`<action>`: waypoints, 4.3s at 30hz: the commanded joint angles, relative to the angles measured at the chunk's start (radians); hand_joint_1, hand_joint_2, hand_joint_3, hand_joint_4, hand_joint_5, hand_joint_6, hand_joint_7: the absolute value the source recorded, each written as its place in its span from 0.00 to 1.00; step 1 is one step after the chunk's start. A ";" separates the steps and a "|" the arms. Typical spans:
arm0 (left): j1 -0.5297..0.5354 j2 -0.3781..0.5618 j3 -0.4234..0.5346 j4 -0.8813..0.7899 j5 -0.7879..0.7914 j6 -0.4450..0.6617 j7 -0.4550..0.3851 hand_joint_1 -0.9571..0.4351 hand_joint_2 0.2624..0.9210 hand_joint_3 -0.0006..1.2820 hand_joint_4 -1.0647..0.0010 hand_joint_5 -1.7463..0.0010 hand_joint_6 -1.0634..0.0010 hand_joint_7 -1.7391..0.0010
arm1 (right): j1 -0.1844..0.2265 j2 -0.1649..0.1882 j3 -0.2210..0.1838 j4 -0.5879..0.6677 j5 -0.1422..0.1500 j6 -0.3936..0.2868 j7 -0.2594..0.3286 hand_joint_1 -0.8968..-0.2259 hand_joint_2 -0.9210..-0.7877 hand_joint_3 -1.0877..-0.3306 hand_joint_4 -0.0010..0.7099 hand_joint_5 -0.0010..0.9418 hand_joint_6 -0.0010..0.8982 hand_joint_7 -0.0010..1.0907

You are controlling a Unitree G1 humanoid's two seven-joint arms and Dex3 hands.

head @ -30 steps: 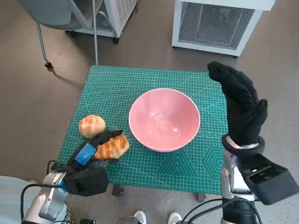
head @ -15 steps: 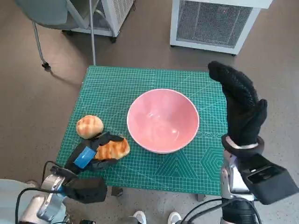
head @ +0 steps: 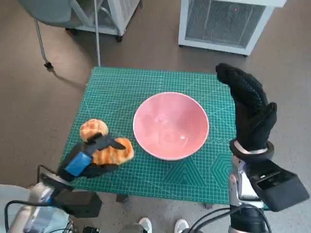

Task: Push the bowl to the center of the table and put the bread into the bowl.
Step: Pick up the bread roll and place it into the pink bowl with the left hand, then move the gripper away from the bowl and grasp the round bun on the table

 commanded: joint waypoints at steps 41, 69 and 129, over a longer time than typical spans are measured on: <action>-0.785 -0.325 -0.356 0.327 0.130 0.125 -0.252 0.69 0.99 0.09 0.37 0.32 0.48 0.29 | 0.031 -0.013 -0.016 -0.002 0.032 -0.019 0.011 0.59 0.00 0.43 0.45 0.01 0.00 0.62; -0.768 -0.203 -0.327 0.167 0.030 0.388 -0.743 0.62 0.89 0.00 0.92 1.00 0.71 0.96 | 0.023 0.006 -0.016 0.007 0.020 -0.028 -0.007 0.58 0.00 0.44 0.45 0.01 0.00 0.60; -0.601 0.334 -0.203 0.465 0.052 -0.090 -0.724 0.78 0.79 0.00 0.98 1.00 0.88 1.00 | 0.023 -0.003 0.008 -0.055 0.035 0.057 0.004 0.58 0.00 0.41 0.46 0.02 0.00 0.62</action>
